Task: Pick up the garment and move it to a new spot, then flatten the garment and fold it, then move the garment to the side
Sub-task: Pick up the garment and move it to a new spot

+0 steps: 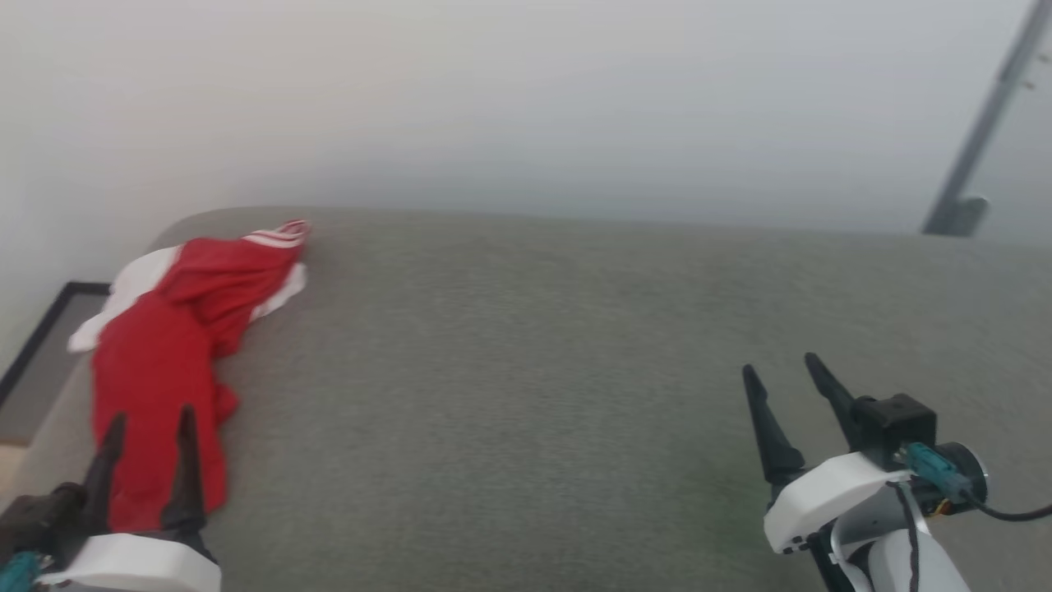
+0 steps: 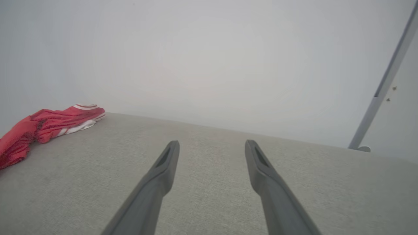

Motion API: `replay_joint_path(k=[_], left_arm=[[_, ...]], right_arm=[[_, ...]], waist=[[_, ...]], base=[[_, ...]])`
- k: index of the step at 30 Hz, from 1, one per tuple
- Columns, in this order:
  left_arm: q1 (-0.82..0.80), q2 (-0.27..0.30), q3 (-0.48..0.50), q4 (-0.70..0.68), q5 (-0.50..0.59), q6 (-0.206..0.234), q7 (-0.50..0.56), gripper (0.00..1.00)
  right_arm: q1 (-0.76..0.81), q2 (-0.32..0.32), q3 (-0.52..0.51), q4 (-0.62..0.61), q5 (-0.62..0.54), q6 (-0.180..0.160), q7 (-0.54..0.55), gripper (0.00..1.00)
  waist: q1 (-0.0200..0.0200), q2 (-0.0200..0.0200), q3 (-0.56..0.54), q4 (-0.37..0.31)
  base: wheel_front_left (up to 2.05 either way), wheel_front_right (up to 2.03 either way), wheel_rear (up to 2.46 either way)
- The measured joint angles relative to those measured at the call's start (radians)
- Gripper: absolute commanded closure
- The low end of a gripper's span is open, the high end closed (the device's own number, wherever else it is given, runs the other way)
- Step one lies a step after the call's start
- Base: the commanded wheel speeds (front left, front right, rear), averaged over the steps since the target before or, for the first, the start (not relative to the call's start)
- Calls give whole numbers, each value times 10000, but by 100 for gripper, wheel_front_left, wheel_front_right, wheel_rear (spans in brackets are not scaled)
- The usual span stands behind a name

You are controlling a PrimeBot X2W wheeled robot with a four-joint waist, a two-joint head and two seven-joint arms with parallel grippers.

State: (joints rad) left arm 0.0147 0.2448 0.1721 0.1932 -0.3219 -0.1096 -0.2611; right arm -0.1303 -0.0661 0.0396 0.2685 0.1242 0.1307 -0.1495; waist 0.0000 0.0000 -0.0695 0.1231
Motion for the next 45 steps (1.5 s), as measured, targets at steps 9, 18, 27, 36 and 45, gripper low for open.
replay_joint_path(k=[9, 18, 27, 36, 45], left_arm=[[198, 111, 274, -337, -307, 219, 274, 0], [248, 44, 307, -504, -633, 314, 619, 0], [-439, 245, 203, -105, -963, 301, 1221, 0], [-2797, 1237, 40, 1601, -1398, 73, 2167, 0], [-5696, 2061, -420, 4103, -1831, -119, 2731, 0]], right_arm=[[-165, 27, 474, 372, 180, 0, -136, 0], [-193, 50, 516, 617, 245, 0, -267, 0], [-336, 23, 477, 633, 244, 0, -278, 0], [-768, -198, 353, 140, 59, 0, -35, 0], [-1583, -508, 211, -721, -226, 0, 359, 0]], waist=[[0, 0, -249, 1256], [0, 0, -357, 2014], [0, 0, -65, 1927], [0, 0, 698, 1348], [0, 0, 2350, 634]], base=[[0, 0, 0], [0, 0, 0], [0, 0, 0], [0, 0, 0], [0, 0, 0]])
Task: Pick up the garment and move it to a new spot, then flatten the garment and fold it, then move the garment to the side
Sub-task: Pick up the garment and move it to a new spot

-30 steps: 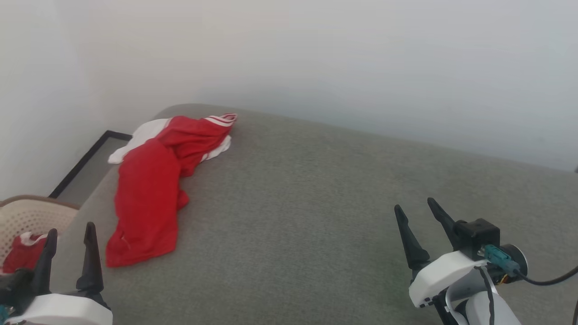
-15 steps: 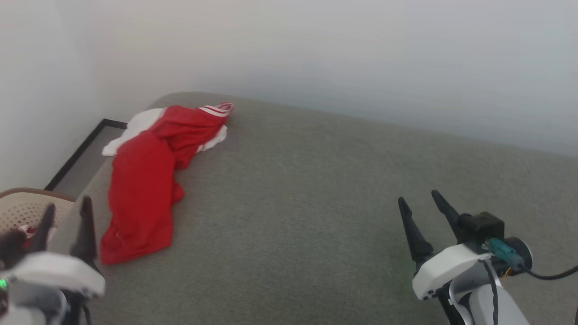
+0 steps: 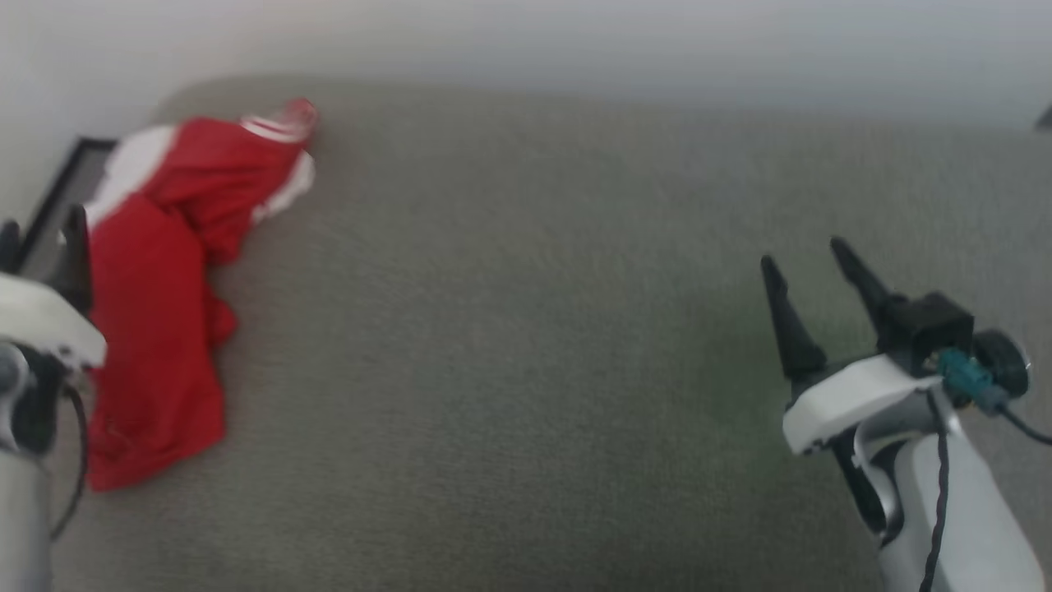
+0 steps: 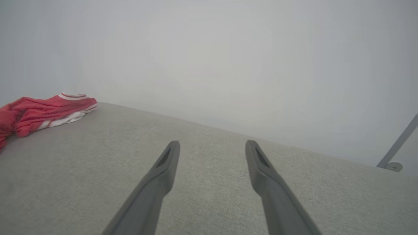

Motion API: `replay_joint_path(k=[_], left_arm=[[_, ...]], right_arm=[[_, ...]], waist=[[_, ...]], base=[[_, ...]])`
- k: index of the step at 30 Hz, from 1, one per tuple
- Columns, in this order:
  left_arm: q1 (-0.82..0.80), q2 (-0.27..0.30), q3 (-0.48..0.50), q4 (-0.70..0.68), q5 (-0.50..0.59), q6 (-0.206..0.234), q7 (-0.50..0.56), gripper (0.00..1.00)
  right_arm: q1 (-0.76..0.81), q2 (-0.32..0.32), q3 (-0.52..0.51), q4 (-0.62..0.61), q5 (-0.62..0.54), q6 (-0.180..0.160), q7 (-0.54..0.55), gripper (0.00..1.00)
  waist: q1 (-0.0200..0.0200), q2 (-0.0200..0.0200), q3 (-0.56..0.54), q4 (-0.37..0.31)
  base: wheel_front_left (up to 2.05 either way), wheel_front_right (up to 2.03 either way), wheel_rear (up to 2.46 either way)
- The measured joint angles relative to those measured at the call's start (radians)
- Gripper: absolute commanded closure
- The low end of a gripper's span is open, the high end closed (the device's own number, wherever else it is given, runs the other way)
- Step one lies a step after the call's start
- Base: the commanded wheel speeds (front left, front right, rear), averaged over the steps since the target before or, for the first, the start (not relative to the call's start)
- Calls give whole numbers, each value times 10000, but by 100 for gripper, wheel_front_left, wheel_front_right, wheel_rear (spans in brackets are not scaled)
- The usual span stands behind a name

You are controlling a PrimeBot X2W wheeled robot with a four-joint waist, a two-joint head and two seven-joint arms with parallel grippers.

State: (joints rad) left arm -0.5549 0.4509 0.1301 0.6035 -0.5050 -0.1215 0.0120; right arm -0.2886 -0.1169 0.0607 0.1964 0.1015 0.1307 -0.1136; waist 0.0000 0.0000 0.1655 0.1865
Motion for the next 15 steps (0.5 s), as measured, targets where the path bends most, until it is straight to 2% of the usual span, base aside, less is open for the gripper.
replay_joint_path(k=[9, 15], left_arm=[[-2670, 796, -719, 2581, -426, -65, 1041, 0], [-3919, 951, -1126, 4100, -566, -67, 2288, 0]], right_arm=[[-703, -102, 123, -800, -291, 0, 293, 0], [-972, -276, 119, -1371, -380, 0, 527, 0]], waist=[[0, 0, 1963, -626], [0, 0, 3090, -905]], base=[[0, 0, 0], [0, 0, 0]])
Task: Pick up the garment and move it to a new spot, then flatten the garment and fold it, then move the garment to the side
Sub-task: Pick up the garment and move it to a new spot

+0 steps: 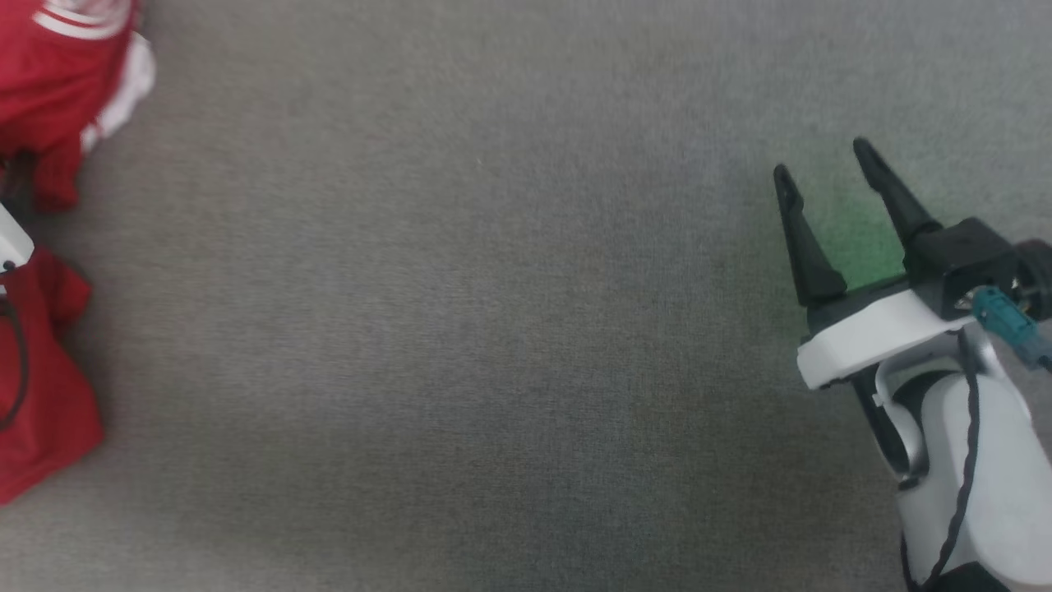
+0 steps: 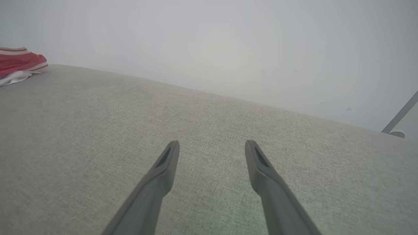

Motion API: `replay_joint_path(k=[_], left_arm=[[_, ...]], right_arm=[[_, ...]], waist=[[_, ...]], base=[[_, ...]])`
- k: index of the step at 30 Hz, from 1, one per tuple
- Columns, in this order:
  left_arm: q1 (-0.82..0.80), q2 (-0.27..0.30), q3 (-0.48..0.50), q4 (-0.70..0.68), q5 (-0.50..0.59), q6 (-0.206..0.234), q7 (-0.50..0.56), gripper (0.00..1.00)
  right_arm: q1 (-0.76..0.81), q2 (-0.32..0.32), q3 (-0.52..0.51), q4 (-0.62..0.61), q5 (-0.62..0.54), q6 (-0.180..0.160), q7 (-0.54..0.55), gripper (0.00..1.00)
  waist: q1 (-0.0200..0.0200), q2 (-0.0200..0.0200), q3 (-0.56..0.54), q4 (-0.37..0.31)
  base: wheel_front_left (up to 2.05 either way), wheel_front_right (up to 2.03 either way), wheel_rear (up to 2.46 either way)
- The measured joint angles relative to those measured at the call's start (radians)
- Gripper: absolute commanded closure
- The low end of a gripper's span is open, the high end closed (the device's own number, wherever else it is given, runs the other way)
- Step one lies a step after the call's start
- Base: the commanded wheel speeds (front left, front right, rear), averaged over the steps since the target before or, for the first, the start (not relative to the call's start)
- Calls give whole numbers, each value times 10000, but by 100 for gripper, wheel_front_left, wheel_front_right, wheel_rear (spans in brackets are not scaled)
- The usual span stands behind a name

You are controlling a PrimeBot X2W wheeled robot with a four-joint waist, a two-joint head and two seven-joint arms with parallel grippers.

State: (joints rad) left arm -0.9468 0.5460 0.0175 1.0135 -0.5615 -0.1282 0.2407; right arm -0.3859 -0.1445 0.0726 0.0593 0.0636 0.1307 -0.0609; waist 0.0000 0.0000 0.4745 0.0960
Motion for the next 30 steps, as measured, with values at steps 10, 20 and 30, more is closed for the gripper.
replay_joint_path(k=[10, 20, 30], left_arm=[[-1492, 151, -585, 1597, 173, 92, 1737, 0], [-1835, -31, -688, 2102, 146, 157, 1223, 100], [-1867, 222, -1244, 1799, 525, 44, -520, 100]], right_arm=[[-163, -198, -54, -888, -113, 0, 449, 0], [-180, -190, -217, -1227, -228, 0, 616, 0], [-50, -23, -487, -663, -215, 0, 251, 0]], waist=[[0, 0, 1060, -123], [0, 1, 1278, -53], [0, 0, 471, 79]], base=[[0, 0, 0], [0, 0, 0], [0, 0, 0]])
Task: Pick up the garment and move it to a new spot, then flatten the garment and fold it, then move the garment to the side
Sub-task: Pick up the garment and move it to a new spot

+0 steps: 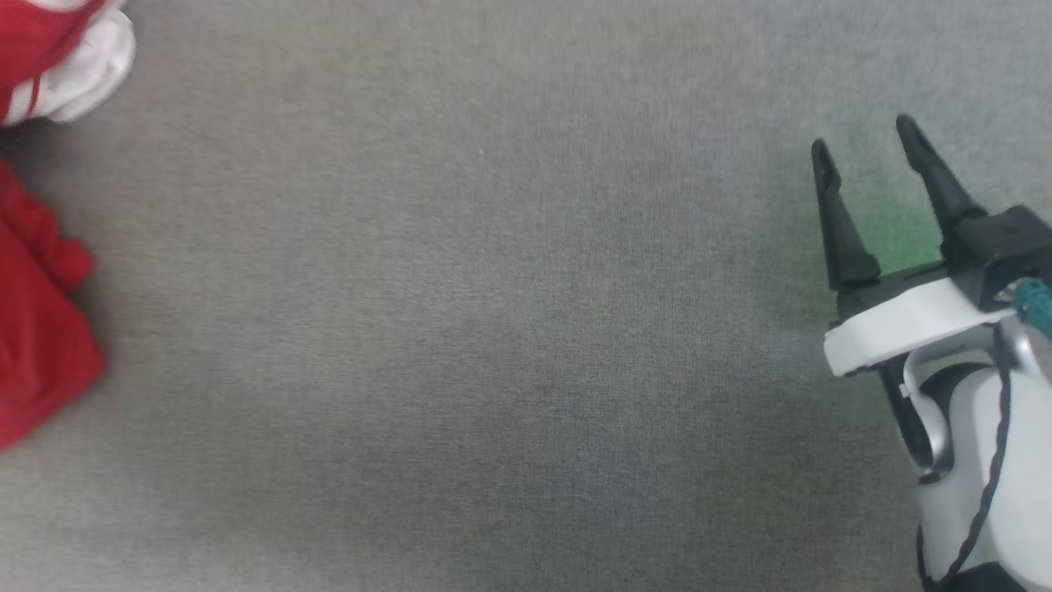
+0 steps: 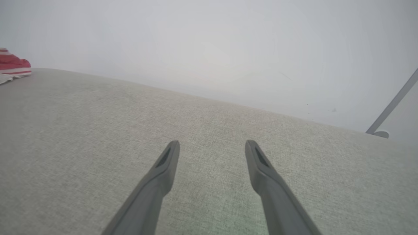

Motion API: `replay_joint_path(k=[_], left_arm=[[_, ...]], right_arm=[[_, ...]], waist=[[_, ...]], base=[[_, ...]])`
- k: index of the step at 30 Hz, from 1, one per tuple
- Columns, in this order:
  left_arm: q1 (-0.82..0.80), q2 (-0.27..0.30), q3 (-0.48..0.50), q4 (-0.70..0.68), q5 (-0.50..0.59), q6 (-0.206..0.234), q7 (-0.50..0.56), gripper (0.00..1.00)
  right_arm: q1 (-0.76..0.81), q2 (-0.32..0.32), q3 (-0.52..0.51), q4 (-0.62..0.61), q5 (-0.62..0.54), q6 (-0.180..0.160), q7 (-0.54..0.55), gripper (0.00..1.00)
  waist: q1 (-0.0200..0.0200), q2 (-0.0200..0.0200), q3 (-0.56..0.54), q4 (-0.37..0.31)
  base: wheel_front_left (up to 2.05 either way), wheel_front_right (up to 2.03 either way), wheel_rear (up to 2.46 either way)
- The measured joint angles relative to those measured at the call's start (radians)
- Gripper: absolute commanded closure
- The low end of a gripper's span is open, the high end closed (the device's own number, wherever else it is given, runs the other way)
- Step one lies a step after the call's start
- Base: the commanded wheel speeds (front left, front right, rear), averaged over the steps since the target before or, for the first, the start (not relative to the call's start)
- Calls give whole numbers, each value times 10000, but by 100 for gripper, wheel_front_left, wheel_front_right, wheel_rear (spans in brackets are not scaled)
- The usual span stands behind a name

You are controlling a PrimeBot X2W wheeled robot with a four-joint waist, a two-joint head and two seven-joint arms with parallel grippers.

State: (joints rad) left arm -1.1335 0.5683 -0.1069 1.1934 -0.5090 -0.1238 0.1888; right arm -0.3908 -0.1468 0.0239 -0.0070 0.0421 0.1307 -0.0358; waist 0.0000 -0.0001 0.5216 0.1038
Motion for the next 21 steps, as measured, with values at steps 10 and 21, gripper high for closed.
replay_joint_path(k=[10, 21], left_arm=[[-498, 646, -1174, -1578, 278, -48, -658, 100], [-595, 1427, -2077, -4109, -359, -54, 1112, 100]], right_arm=[[557, 324, -167, 951, 198, 0, -546, 0], [1017, 535, -305, 1415, 382, 0, -882, 0]], waist=[[-1, 0, -1708, 244], [0, 1, -3248, 466]], base=[[0, 0, 0], [0, 0, 0]])
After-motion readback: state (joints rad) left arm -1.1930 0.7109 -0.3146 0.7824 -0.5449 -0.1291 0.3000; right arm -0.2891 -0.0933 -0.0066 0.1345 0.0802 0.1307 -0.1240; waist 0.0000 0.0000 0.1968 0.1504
